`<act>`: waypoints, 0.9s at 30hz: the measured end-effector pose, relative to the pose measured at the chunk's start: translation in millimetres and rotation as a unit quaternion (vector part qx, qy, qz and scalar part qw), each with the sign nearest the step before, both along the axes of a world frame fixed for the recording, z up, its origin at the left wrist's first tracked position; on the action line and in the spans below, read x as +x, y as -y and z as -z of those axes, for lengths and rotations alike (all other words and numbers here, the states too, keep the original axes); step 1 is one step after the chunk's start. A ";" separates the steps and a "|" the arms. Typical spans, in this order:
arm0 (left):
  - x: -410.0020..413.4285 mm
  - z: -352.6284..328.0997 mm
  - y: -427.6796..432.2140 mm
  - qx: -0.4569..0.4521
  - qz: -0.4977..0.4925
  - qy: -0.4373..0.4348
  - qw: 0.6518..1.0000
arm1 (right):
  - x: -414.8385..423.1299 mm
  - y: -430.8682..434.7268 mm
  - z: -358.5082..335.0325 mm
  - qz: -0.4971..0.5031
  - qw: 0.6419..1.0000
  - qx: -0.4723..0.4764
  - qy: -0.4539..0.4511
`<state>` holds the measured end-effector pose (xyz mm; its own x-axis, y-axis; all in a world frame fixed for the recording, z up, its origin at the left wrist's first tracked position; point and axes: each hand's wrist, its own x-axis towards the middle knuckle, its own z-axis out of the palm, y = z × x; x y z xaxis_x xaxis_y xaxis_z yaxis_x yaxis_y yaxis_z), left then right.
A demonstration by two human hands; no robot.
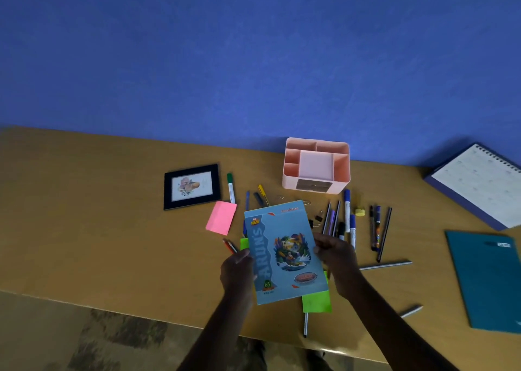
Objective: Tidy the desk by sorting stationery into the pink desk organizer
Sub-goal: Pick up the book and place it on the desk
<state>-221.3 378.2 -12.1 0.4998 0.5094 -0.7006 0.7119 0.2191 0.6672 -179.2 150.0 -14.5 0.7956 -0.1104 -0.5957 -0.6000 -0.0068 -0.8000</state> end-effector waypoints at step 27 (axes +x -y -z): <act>41.8 -23.7 239.1 -0.098 0.244 0.060 0.963 | -35.2 251.3 -26.0 0.198 0.979 -0.042 0.040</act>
<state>-179.5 139.0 11.6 0.7294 0.0574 -0.6817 0.6824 0.0093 0.7309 -214.4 -101.3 11.5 0.7238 -0.4653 -0.5096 -0.5052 0.1458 -0.8506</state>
